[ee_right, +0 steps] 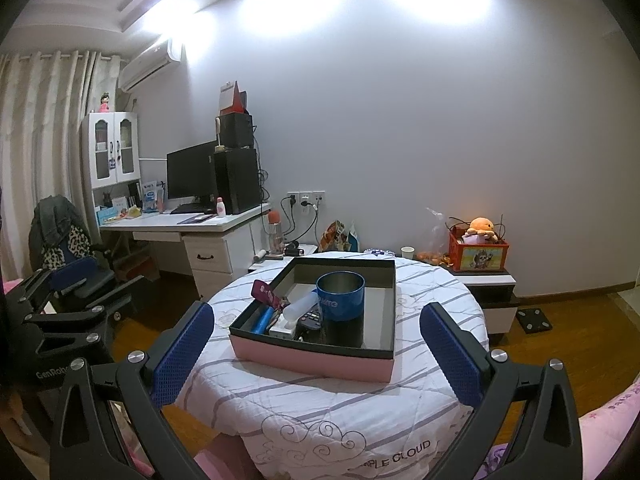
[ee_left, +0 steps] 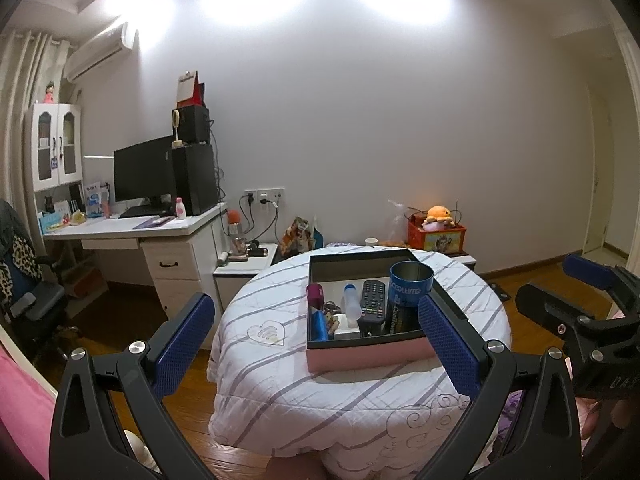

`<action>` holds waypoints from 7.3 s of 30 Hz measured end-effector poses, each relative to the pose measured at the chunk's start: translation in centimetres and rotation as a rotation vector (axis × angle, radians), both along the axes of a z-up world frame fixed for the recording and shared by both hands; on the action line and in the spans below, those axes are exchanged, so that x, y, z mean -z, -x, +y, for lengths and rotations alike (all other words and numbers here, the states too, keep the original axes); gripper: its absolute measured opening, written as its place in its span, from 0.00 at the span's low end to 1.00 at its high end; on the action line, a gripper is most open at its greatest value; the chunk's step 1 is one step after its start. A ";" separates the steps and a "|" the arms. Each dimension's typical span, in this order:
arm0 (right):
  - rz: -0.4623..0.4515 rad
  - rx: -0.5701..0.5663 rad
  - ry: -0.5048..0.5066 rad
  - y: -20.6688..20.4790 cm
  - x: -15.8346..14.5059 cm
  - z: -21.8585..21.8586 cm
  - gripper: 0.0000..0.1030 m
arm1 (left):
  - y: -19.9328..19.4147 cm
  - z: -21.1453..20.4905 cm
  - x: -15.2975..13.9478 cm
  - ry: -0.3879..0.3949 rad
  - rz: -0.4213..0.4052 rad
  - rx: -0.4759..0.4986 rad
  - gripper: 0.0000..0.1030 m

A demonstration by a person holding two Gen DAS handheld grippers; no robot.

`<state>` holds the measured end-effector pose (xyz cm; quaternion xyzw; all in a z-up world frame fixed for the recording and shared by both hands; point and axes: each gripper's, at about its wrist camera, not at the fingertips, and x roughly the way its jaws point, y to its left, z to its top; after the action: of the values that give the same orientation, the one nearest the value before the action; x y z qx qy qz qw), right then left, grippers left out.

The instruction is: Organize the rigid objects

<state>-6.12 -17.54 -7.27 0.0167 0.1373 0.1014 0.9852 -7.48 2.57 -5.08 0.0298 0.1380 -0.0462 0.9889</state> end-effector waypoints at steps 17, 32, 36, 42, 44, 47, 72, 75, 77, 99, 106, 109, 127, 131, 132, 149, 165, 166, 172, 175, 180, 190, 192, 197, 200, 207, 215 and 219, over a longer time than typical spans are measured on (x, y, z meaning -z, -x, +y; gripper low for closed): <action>-0.005 -0.001 0.008 0.1 -0.1 0.6 1.00 | 0.2 0.2 0.1 0.014 -0.008 -0.012 1.00; -0.015 0.002 0.012 0.2 -0.2 0.5 1.00 | 0.6 -0.2 0.0 -0.005 -0.045 -0.012 1.00; -0.014 0.003 0.014 0.2 -0.1 0.6 1.00 | 0.7 -0.2 0.0 -0.007 -0.047 -0.015 1.00; -0.016 0.003 0.016 0.1 -0.2 0.5 1.00 | 0.9 0.0 -0.2 -0.001 -0.056 -0.013 1.00; -0.013 0.000 0.016 0.1 -0.2 0.5 1.00 | 1.0 0.0 -0.2 0.002 -0.057 -0.008 1.00; -0.013 -0.001 0.015 0.1 -0.2 0.5 1.00 | 1.0 0.0 -0.3 -0.003 -0.060 -0.006 1.00; -0.014 0.002 0.027 0.2 -0.2 0.5 1.00 | 0.9 0.0 -0.5 0.028 -0.076 0.029 1.00; -0.017 0.002 0.028 0.2 -0.3 0.5 1.00 | 1.0 -0.1 -0.5 0.028 -0.077 0.031 1.00; -0.015 0.000 0.029 0.1 -0.2 0.5 1.00 | 0.9 -0.1 -0.5 0.024 -0.078 0.030 1.00; -0.011 0.001 0.032 0.0 0.1 0.4 1.00 | 0.8 -0.4 0.0 0.012 -0.060 0.023 1.00; 0.002 0.006 0.036 -0.5 0.3 0.3 1.00 | -0.1 -0.3 0.1 0.003 -0.038 -0.002 1.00; 0.008 0.006 0.024 -1.3 0.4 0.1 1.00 | -1.0 -0.1 0.2 0.011 -0.026 -0.019 1.00; 0.149 0.035 -0.019 -8.8 -1.4 -2.7 1.00 | -8.9 -1.7 -1.6 -0.002 0.149 -0.058 1.00; 0.177 0.024 -0.011 -10.6 -1.8 -3.0 1.00 | -10.6 -2.2 -2.0 -0.010 0.175 -0.057 1.00; 0.181 0.021 -0.007 -10.9 -1.9 -3.0 1.00 | -11.1 -2.3 -2.1 -0.010 0.186 -0.058 1.00; 0.226 -0.007 0.036 -15.4 -2.4 -1.6 1.00 | -16.1 -2.2 -2.5 -0.020 0.227 -0.072 1.00; 0.237 -0.011 0.046 -16.1 -2.4 -1.0 1.00 | -16.6 -1.9 -2.3 -0.019 0.228 -0.067 1.00; 0.235 -0.011 0.045 -16.1 -2.4 -1.0 1.00 | -16.6 -1.9 -2.2 -0.019 0.226 -0.068 1.00; 0.233 -0.011 0.045 -16.2 -2.3 -0.9 1.00 | -16.5 -1.7 -2.3 -0.016 0.219 -0.071 1.00; 0.233 -0.012 0.046 -16.1 -2.2 -0.9 1.00 | -16.1 -1.6 -2.4 -0.009 0.204 -0.069 1.00; 0.207 -0.023 0.040 -15.7 -2.3 -0.8 1.00 | -15.1 -1.5 -2.7 -0.004 0.165 -0.065 1.00; 0.166 -0.022 0.058 -13.8 -2.5 -0.3 1.00 | -12.9 -1.1 -3.3 0.000 0.107 -0.066 1.00; 0.154 -0.021 0.068 -13.2 -2.6 0.0 1.00 | -12.4 -1.0 -3.4 0.008 0.094 -0.064 1.00; 0.126 -0.026 0.066 -11.8 -2.9 0.2 1.00 | -11.4 -0.8 -3.5 0.014 0.073 -0.057 1.00; 0.100 -0.021 0.072 -10.9 -3.1 0.4 1.00 | -10.8 -0.6 -3.5 0.019 0.070 -0.054 1.00; 0.081 -0.023 0.079 -9.2 -3.0 0.9 1.00 | -9.3 -0.5 -3.3 0.016 0.066 -0.058 1.00; 0.065 -0.017 0.091 -6.4 -2.9 1.6 1.00 | -6.6 -0.6 -3.3 0.008 0.049 -0.057 1.00; 0.050 -0.012 0.091 -4.8 -3.0 1.7 1.00 | -4.9 -0.8 -3.4 0.008 0.037 -0.050 1.00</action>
<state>-1.31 -15.86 -4.24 -0.0262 0.1664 0.1005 0.9806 -2.57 1.77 -1.65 0.0214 0.1566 -0.0226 0.9872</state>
